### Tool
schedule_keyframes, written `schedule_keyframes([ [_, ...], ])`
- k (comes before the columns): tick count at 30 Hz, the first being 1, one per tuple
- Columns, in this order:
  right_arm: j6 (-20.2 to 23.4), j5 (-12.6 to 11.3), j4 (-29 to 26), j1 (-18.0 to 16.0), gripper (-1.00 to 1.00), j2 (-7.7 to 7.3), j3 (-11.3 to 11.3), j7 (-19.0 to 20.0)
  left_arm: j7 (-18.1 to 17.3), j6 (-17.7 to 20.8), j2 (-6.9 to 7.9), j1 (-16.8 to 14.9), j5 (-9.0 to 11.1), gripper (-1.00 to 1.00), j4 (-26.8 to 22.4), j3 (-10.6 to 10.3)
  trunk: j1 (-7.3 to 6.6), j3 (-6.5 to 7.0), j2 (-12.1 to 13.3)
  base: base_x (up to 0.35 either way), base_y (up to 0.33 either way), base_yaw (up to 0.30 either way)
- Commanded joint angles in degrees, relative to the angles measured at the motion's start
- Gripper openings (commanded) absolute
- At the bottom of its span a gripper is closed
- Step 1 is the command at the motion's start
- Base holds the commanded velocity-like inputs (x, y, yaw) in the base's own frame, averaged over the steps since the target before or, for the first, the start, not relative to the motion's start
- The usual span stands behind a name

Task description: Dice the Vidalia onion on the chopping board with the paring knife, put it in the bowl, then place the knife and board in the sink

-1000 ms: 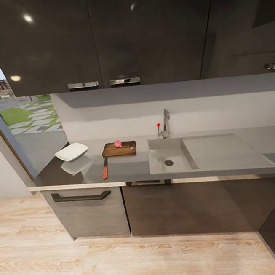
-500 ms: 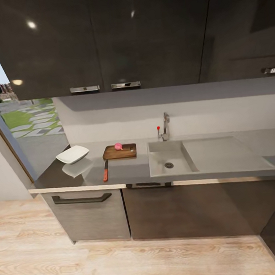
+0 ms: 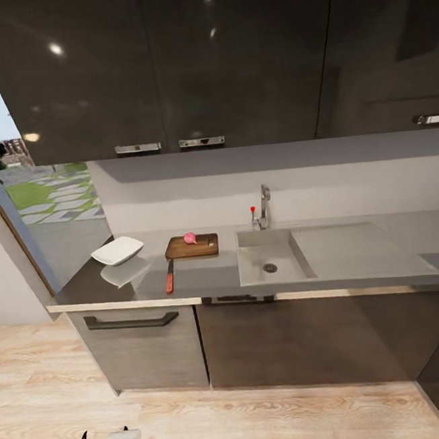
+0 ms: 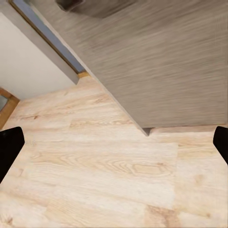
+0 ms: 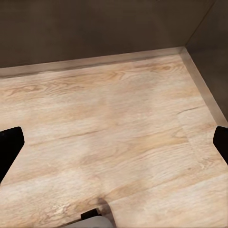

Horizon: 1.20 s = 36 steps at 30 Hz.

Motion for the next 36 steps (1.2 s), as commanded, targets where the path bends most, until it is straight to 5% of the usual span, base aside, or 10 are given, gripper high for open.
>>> schedule_keyframes([
  [1,-0.1,-0.1,-0.1,0.0,1.0,0.02,0.0,0.0,0.4,-0.1,0.12,-0.1,0.2,1.0,-0.4,-0.5,0.04,-0.03,-0.1,0.0,0.0,0.0],
  [11,-0.1,-0.1,-0.1,0.0,1.0,0.02,0.0,0.0,0.3,-0.1,-0.15,-0.1,0.5,1.0,-8.1,-0.4,0.04,0.88,-0.1,0.0,0.0,0.0],
  [36,-0.1,-0.1,-0.1,0.0,1.0,0.02,0.0,0.0,0.4,-0.1,-0.29,-0.1,0.5,1.0,-9.0,-0.4,0.04,3.15,-0.1,0.0,0.0,0.0],
])
